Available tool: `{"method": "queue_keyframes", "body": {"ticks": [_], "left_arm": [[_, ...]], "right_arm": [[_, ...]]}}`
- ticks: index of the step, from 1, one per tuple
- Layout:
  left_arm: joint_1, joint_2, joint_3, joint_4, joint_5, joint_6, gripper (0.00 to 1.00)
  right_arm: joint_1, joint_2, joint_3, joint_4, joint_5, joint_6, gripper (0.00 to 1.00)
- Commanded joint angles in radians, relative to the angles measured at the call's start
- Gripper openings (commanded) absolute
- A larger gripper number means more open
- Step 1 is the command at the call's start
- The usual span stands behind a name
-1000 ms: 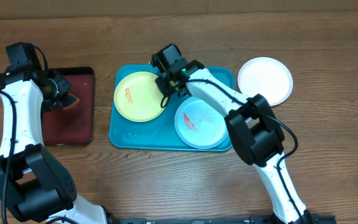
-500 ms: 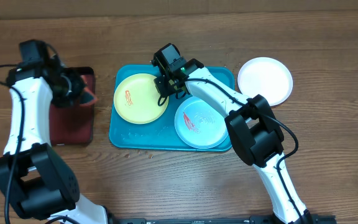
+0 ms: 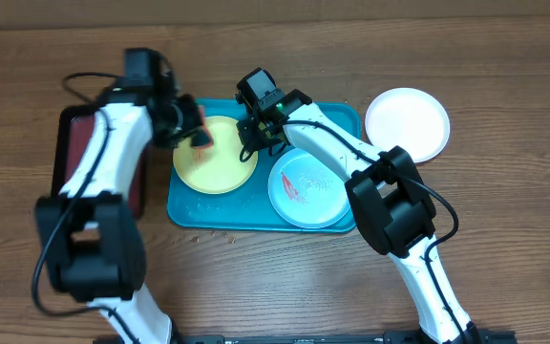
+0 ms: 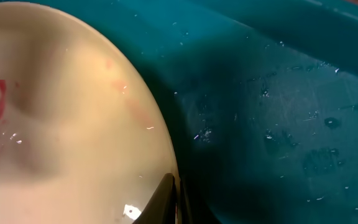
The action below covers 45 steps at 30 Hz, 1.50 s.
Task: Clean dirty plates on tray and stack at the side
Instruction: 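Bring the sponge with the left gripper onto the yellow plate and scrub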
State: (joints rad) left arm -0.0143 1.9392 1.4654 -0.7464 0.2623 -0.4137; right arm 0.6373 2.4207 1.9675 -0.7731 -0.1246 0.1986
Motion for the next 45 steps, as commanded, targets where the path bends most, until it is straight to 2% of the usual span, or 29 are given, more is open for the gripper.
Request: {"method": "queue_keyframes", "body": {"ticks": [1, 7, 17, 22, 26, 34, 41, 45], "left_arm": [[-0.031, 0.07, 0.009, 0.026, 0.016, -0.045, 0.04], [-0.035, 0.15, 0.009, 0.035, -0.015, -0.055, 0.04], [-0.015, 0.196, 0.02, -0.087, -0.411, -0.054, 0.04], [-0.001, 0.185, 0.098, -0.198, -0.519, -0.054, 0.04], [-0.003, 0.185, 0.148, -0.225, -0.457, -0.055, 0.04], [-0.044, 0.185, 0.11, -0.144, -0.064, -0.055, 0.04], [-0.105, 0.185, 0.08, -0.143, -0.037, -0.053, 0.04], [-0.11, 0.185, 0.079, -0.156, -0.119, -0.05, 0.04]], "right_arm": [[0.018, 0.026, -0.022, -0.034, -0.011, 0.005, 0.04], [0.006, 0.026, -0.022, -0.034, -0.01, 0.005, 0.04], [-0.003, 0.026, -0.022, -0.041, -0.008, 0.004, 0.04], [-0.005, 0.026, -0.022, -0.038, -0.008, 0.004, 0.04], [-0.005, 0.026, -0.022, -0.03, -0.008, 0.004, 0.04], [-0.005, 0.026, -0.022, -0.022, -0.008, 0.004, 0.04], [-0.005, 0.026, -0.022, -0.021, -0.008, 0.004, 0.04], [-0.005, 0.026, -0.022, -0.023, -0.008, 0.004, 0.04]]}}
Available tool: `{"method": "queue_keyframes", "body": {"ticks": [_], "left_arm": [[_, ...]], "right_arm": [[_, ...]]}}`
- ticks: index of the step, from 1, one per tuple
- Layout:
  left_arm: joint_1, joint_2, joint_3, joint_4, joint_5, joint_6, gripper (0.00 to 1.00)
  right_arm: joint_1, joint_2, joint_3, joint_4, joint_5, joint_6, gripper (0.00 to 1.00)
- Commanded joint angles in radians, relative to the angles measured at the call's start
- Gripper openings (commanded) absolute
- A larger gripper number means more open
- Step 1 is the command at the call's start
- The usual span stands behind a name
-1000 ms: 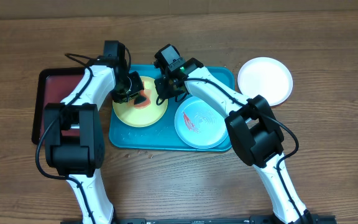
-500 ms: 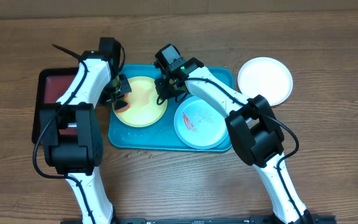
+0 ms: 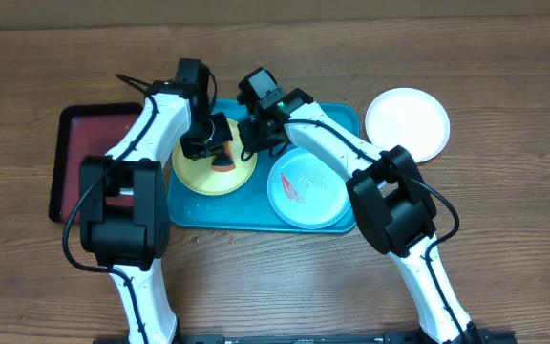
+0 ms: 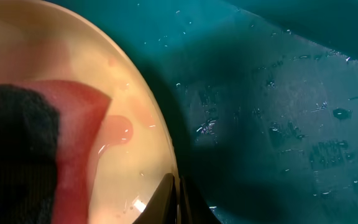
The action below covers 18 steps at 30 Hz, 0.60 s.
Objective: Clean dirty plates on tray and stack at the side
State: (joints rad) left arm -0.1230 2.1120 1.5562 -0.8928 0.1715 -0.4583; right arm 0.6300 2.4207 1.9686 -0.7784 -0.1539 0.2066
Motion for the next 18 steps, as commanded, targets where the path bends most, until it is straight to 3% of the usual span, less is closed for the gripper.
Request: {"method": "queue_keyframes", "body": {"ticks": [1, 7, 11, 14, 18], "left_arm": [[-0.001, 0.013, -0.012, -0.019, -0.08, -0.005, 0.04], [0.014, 0.013, 0.016, -0.17, -0.479, -0.015, 0.04], [0.032, 0.012, 0.113, -0.335, -0.711, -0.136, 0.04], [0.049, 0.012, 0.215, -0.433, -0.774, -0.205, 0.04], [0.093, 0.012, 0.357, -0.488, -0.716, -0.208, 0.04]], "right_arm": [[0.003, 0.026, -0.023, -0.021, 0.021, -0.004, 0.04], [0.003, 0.026, -0.023, -0.043, 0.057, -0.004, 0.04], [0.003, 0.026, -0.023, -0.039, 0.083, -0.004, 0.04], [0.003, 0.026, -0.007, -0.045, 0.087, -0.005, 0.04], [0.005, 0.008, 0.034, -0.081, 0.112, -0.032, 0.04]]}}
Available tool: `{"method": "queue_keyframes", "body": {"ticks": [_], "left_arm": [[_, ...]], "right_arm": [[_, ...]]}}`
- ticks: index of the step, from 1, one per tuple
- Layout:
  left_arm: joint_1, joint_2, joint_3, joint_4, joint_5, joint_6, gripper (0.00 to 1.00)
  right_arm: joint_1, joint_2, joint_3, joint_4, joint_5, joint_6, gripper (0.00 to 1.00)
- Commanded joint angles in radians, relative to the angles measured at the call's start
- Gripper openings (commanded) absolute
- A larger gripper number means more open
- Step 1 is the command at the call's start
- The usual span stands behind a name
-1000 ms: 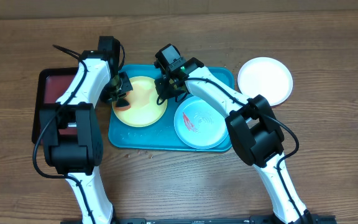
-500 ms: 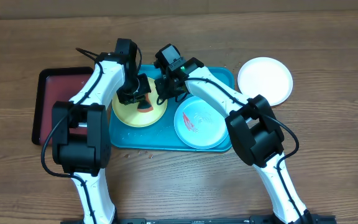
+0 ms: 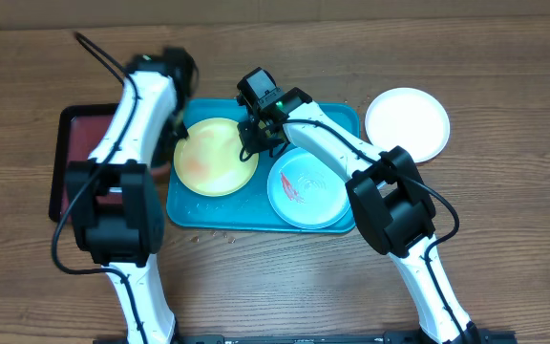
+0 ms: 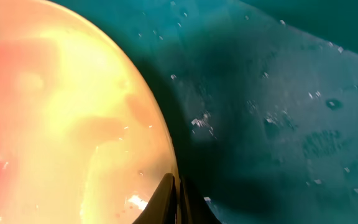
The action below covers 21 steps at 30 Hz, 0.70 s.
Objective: Clean dirty plates on tray and stack at the side
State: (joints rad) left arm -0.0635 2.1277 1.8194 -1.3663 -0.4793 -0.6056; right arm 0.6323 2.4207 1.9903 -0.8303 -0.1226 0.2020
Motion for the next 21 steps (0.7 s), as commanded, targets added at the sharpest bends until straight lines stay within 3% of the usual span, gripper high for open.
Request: {"method": "queue_keyframes", "body": {"ticks": [1, 11, 21], "left_arm": [[0.047, -0.004, 0.119, -0.019, -0.037, -0.06, 0.04], [0.28, -0.003, 0.167, 0.006, 0.425, 0.039, 0.04], [0.452, -0.003, 0.109, 0.029, 0.426, 0.117, 0.04]], "right_arm": [[0.005, 0.0, 0.022, -0.039, 0.091, -0.035, 0.04], [0.092, -0.098, 0.146, -0.124, 0.415, -0.219, 0.04], [0.278, -0.134, 0.156, -0.039, 1.088, -0.47, 0.04]]}}
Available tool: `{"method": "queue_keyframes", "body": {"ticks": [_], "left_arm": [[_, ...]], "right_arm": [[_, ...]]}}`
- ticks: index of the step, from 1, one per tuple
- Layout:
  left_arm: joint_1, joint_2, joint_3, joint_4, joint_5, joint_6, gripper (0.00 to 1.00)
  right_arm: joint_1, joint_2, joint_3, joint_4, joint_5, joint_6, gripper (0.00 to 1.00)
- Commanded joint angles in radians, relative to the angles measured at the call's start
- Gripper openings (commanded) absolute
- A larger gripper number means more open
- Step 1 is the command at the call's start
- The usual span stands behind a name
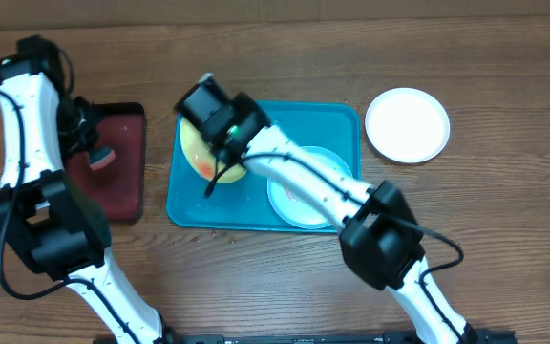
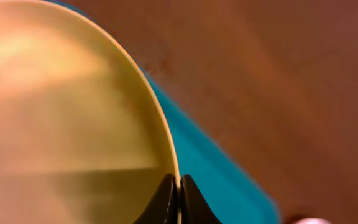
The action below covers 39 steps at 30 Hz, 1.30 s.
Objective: Clean dirty plates on tray and stack at the side
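My right gripper (image 1: 223, 145) is shut on the rim of the yellow plate (image 1: 195, 148), which is tilted up over the left end of the teal tray (image 1: 342, 115). In the right wrist view the fingertips (image 2: 168, 193) pinch the plate's edge (image 2: 73, 112), with the teal tray's edge (image 2: 210, 155) and wood beyond. An orange smear shows on the plate's lower part. The blue plate (image 1: 289, 203) with a red smear lies on the tray, partly under my right arm. My left gripper (image 1: 92, 148) holds the pink sponge (image 1: 102, 158) over the dark red tray (image 1: 127, 182).
A clean white plate (image 1: 407, 124) lies on the wooden table to the right of the teal tray. The dark red tray sits to the left of the teal one. Crumbs or drops dot the table in front of the teal tray.
My right gripper has lifted and tilted the yellow plate and shifted left with it. My left arm has swung from beside the plate out to the dark red tray, sponge with it.
My right gripper pinched the yellow plate's rim on the tray while my left brought the sponge to it. Then the sponge lay on the plate's face, then the left arm was drawn back. Now the plate is raised and the sponge is over the red tray.
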State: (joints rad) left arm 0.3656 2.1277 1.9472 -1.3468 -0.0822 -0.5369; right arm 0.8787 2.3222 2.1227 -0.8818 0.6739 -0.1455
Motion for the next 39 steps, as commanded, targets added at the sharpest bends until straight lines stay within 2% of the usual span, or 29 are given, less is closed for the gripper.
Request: {"method": "queue_keyframes", "body": {"ticks": [1, 8, 15, 18, 21, 26, 28, 31, 35, 39], "left_arm": [[0.035, -0.003, -0.027, 0.017, 0.03, 0.051, 0.04], [0.089, -0.003, -0.094, 0.068, 0.031, 0.051, 0.04], [0.09, -0.003, -0.108, 0.082, 0.031, 0.051, 0.04], [0.09, -0.003, -0.108, 0.082, 0.031, 0.052, 0.04], [0.09, -0.003, -0.108, 0.082, 0.032, 0.06, 0.04], [0.09, -0.003, -0.108, 0.082, 0.032, 0.063, 0.04], [0.09, -0.003, -0.108, 0.085, 0.032, 0.063, 0.04], [0.09, -0.003, -0.108, 0.091, 0.04, 0.063, 0.04], [0.09, -0.003, -0.108, 0.091, 0.058, 0.067, 0.04], [0.09, -0.003, -0.108, 0.091, 0.058, 0.07, 0.04]], "right_arm": [[0.045, -0.035, 0.024, 0.022, 0.327, -0.15, 0.04], [0.117, -0.035, 0.024, 0.114, 0.515, -0.39, 0.04], [0.128, -0.035, 0.024, 0.369, 0.679, -0.585, 0.04], [0.118, -0.035, 0.024, 0.433, 0.671, -0.544, 0.04], [0.09, -0.035, 0.024, 0.428, 0.668, -0.436, 0.04], [0.014, -0.046, 0.024, 0.325, 0.64, -0.247, 0.03], [-0.021, -0.072, 0.024, 0.2, 0.529, -0.147, 0.03], [-0.093, -0.143, 0.031, -0.014, 0.158, 0.043, 0.04], [-0.25, -0.261, 0.034, -0.123, -0.263, 0.259, 0.04], [-0.467, -0.369, 0.034, -0.204, -0.62, 0.311, 0.04]]}}
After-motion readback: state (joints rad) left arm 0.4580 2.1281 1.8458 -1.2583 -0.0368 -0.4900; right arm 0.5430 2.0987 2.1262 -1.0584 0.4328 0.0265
